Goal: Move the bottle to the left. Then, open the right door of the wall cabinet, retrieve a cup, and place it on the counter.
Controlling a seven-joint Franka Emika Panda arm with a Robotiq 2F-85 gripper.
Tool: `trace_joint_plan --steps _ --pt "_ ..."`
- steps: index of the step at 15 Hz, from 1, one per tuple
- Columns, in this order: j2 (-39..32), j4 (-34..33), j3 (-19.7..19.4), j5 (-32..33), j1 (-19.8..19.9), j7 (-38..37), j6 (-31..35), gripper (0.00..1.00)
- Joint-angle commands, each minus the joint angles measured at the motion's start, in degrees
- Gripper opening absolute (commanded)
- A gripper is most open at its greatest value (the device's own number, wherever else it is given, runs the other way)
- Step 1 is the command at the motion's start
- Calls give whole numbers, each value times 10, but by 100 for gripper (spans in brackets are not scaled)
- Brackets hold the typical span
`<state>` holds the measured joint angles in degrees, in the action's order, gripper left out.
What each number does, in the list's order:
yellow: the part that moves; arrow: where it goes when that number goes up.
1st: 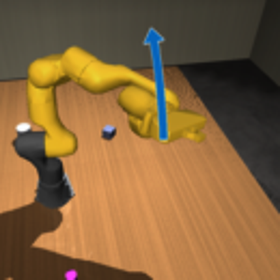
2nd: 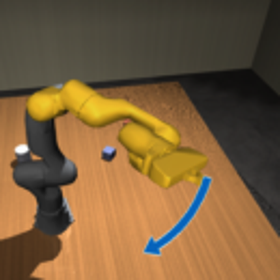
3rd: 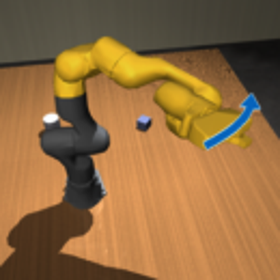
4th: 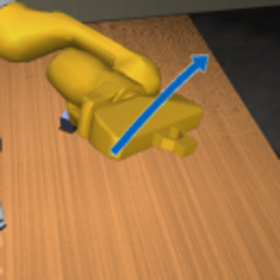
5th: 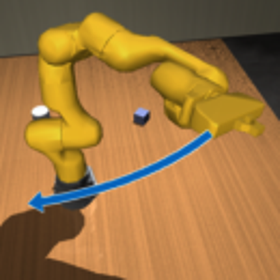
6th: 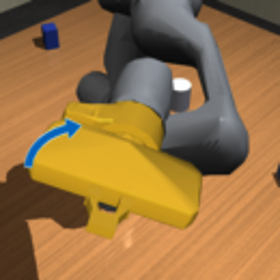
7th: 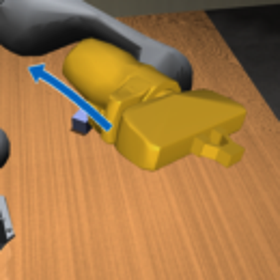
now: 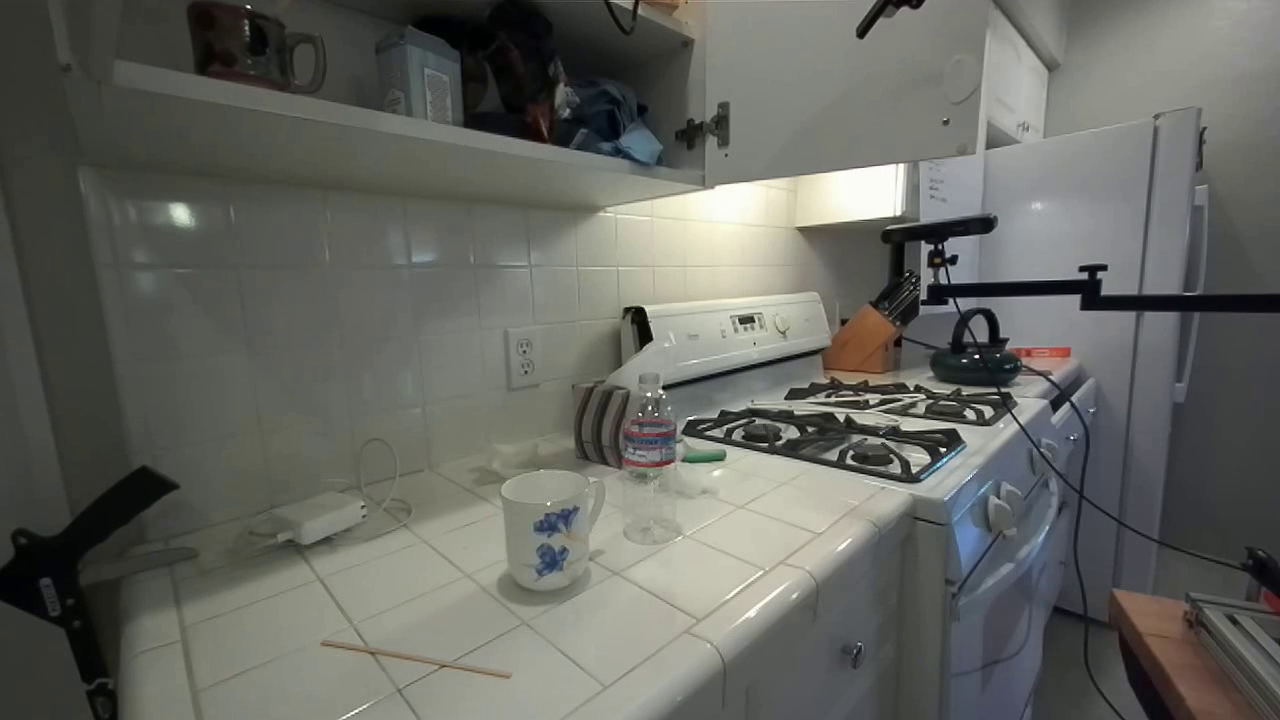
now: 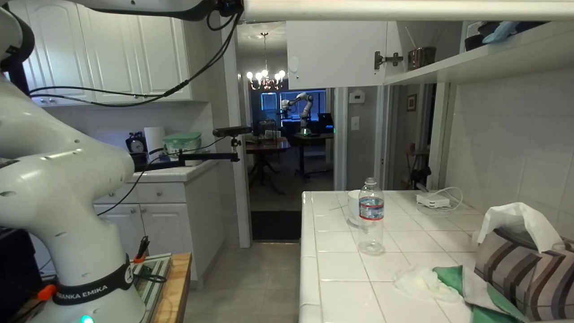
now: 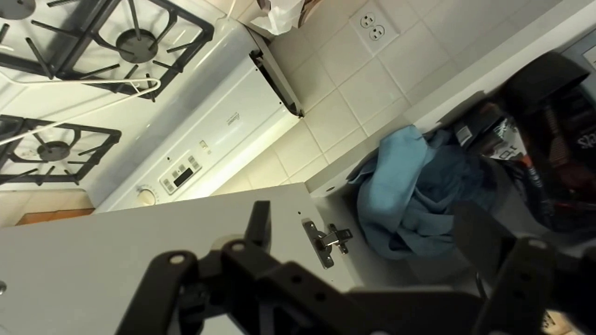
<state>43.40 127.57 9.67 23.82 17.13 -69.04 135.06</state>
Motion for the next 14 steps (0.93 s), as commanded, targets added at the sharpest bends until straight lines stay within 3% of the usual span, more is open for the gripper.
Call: trace_joint_plan --steps 1,3,7,14 --pt "0 -2 4 -7 6 7 0 100" --pt "-15 -1 17 25 19 14 25 100" --pt "-95 -49 8 54 10 129 75 100" --pt "-297 -235 -3 23 -27 319 135 100"
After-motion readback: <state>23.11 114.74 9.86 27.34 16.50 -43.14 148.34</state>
